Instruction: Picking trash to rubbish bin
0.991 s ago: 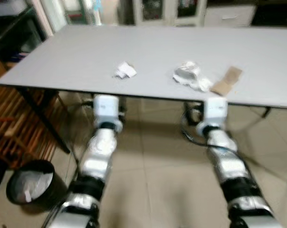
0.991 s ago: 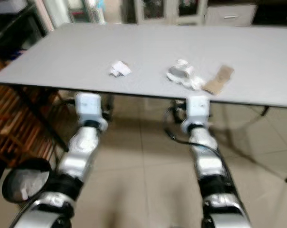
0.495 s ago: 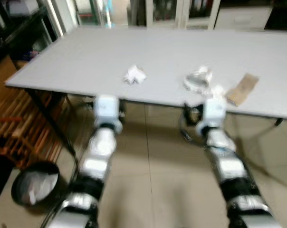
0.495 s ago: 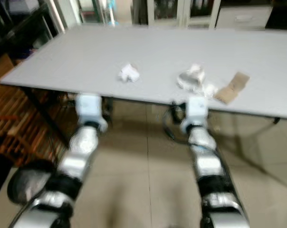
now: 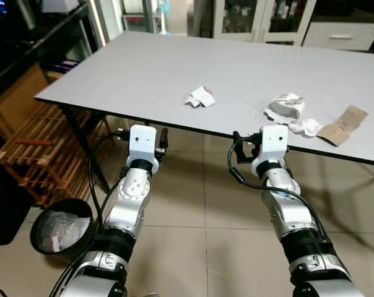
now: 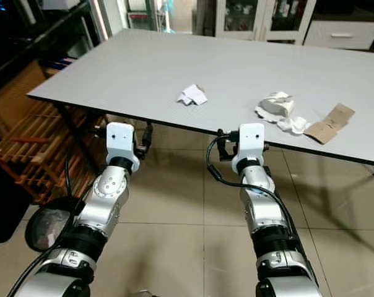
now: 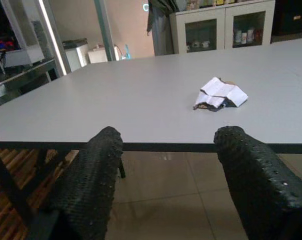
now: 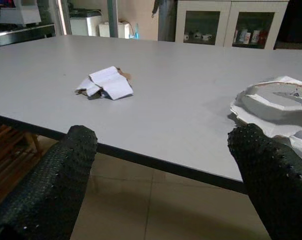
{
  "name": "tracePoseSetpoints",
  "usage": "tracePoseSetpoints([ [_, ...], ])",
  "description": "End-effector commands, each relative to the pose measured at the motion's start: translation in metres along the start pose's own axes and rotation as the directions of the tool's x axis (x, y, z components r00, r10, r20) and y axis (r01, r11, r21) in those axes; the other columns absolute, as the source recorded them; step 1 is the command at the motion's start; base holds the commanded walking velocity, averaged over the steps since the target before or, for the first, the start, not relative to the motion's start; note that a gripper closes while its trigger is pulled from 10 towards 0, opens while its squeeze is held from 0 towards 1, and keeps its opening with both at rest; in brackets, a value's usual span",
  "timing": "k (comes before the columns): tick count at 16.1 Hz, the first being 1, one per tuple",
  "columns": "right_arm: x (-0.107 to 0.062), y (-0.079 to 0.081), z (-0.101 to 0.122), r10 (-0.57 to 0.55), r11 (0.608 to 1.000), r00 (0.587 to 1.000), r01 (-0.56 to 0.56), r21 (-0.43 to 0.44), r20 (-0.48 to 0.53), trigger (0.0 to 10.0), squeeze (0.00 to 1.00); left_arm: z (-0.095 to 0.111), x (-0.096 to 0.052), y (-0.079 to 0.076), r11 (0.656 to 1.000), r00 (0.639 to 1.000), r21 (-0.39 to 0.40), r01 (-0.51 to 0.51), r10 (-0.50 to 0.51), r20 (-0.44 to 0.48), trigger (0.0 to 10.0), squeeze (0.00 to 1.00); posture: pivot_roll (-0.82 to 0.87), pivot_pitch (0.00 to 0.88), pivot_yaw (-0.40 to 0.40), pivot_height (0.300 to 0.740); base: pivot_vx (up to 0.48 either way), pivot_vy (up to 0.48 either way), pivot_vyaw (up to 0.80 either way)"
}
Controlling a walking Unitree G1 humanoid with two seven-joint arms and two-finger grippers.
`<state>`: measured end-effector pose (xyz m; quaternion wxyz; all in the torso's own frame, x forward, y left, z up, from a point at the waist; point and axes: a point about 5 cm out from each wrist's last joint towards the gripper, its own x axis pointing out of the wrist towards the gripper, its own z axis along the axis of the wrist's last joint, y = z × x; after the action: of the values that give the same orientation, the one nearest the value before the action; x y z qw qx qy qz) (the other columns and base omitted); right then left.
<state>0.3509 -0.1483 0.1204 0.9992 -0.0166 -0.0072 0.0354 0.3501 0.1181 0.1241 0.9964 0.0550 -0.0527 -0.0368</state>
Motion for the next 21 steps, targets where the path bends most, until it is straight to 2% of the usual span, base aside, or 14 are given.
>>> tracePoseSetpoints([
  [1,0.0009,-0.0008,0.001,-0.005,1.0,1.0,0.005,0.012,-0.003,10.0,0.0,-0.0024,-0.0005,-0.0002,1.0,1.0,0.006,0.017,-0.017,-0.014,10.0,1.0,-0.06,0.054,0.055,0.74,0.0,0.0,0.0],
  [9,0.0003,-0.0002,-0.0003,0.0,1.0,1.0,0.0,0.01,-0.01,10.0,0.0,-0.0066,-0.0008,-0.0011,1.0,0.999,0.011,0.023,-0.022,-0.042,10.0,1.0,-0.06,0.058,0.052,0.74,0.0,0.0,0.0],
  [10,0.0003,-0.0001,-0.0005,0.001,1.0,1.0,-0.001,0.01,-0.011,10.0,0.0,-0.0097,-0.0005,-0.0019,0.999,0.997,0.023,0.025,-0.023,-0.07,10.0,0.0,-0.06,0.057,0.051,0.74,0.0,0.0,0.0],
  [14,0.0,0.0002,-0.0009,0.003,1.0,1.0,-0.002,0.01,-0.012,10.0,0.0,-0.0076,-0.0007,-0.0034,0.999,0.997,-0.011,0.042,-0.043,-0.061,10.0,0.0,-0.06,0.057,0.052,0.74,0.0,0.0,0.0],
  [18,0.0002,0.0007,-0.0006,0.004,1.0,1.0,-0.004,0.016,-0.009,10.0,0.0,-0.0061,-0.0005,-0.0027,0.999,0.998,-0.008,0.044,-0.044,-0.053,10.0,0.0,-0.06,0.054,0.053,0.74,0.48,0.0,0.0],
  [21,0.0009,0.0018,0.0009,0.01,0.999,1.0,-0.01,0.053,-0.003,10.0,0.0,-0.0055,-0.0006,-0.0027,0.999,0.998,-0.011,0.044,-0.045,-0.049,10.0,0.0,-0.06,0.05,0.054,0.74,0.48,0.0,0.0],
])
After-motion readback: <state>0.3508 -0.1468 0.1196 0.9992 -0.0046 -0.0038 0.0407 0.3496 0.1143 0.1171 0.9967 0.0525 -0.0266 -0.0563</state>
